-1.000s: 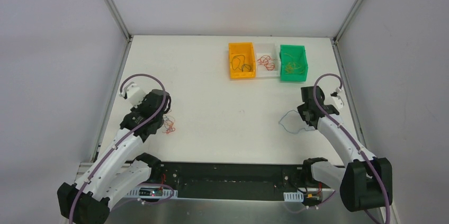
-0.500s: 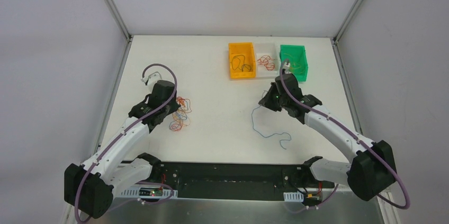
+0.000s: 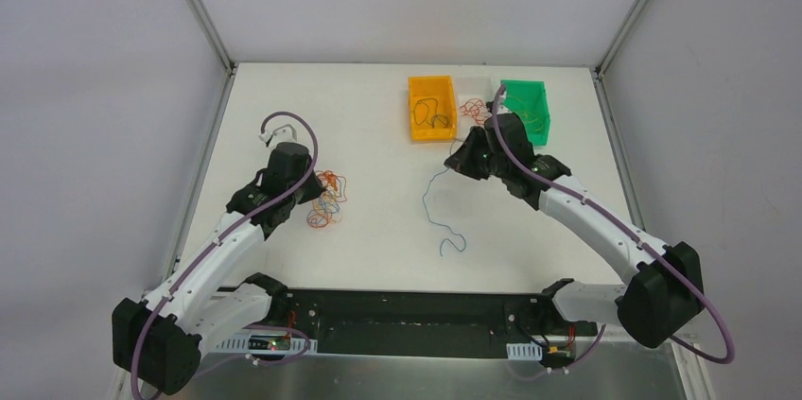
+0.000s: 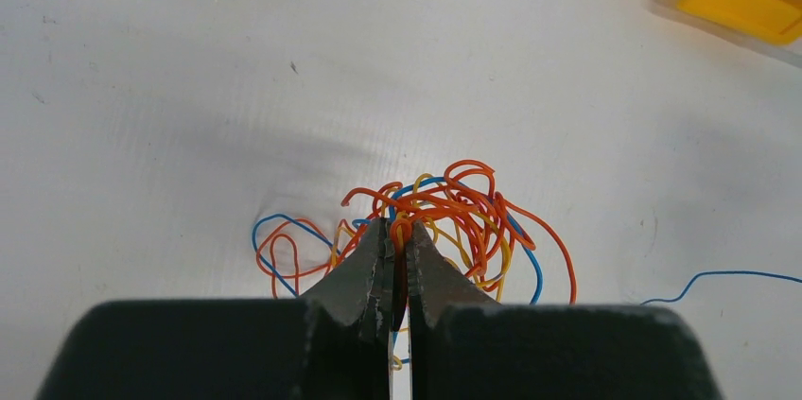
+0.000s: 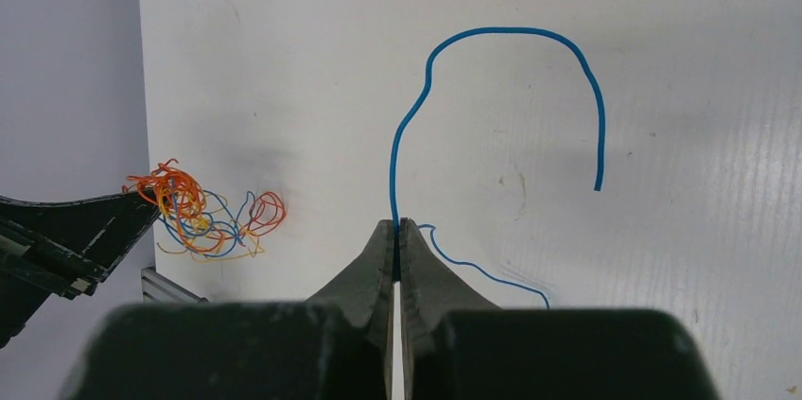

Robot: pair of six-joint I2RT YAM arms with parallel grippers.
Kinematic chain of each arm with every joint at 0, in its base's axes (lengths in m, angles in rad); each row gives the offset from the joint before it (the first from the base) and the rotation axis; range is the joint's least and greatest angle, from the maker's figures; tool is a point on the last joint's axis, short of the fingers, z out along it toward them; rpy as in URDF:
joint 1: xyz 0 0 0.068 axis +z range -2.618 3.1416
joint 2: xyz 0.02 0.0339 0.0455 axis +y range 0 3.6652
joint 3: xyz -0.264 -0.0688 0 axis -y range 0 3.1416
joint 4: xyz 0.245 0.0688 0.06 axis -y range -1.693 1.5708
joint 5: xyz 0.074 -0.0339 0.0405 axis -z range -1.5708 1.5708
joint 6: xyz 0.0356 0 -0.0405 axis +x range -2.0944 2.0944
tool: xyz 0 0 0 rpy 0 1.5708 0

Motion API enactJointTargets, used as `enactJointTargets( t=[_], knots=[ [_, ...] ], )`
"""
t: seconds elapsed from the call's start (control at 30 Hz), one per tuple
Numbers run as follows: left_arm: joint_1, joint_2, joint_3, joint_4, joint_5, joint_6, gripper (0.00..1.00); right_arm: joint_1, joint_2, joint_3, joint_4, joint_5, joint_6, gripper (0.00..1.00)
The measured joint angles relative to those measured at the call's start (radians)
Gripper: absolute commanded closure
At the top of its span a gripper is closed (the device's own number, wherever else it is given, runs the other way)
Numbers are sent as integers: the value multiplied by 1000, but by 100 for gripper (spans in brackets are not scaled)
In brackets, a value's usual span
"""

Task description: Untangle the cables

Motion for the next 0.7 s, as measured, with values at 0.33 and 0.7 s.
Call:
enactJointTargets(
  t=[0.33, 0.7],
  knots=[
    [0, 4, 0, 6, 2, 20, 100, 0, 5, -132, -10, 4, 35, 32],
    [0, 18, 0, 6, 24, 35, 100, 3, -82, -195, -209, 117, 80, 0]
  ],
)
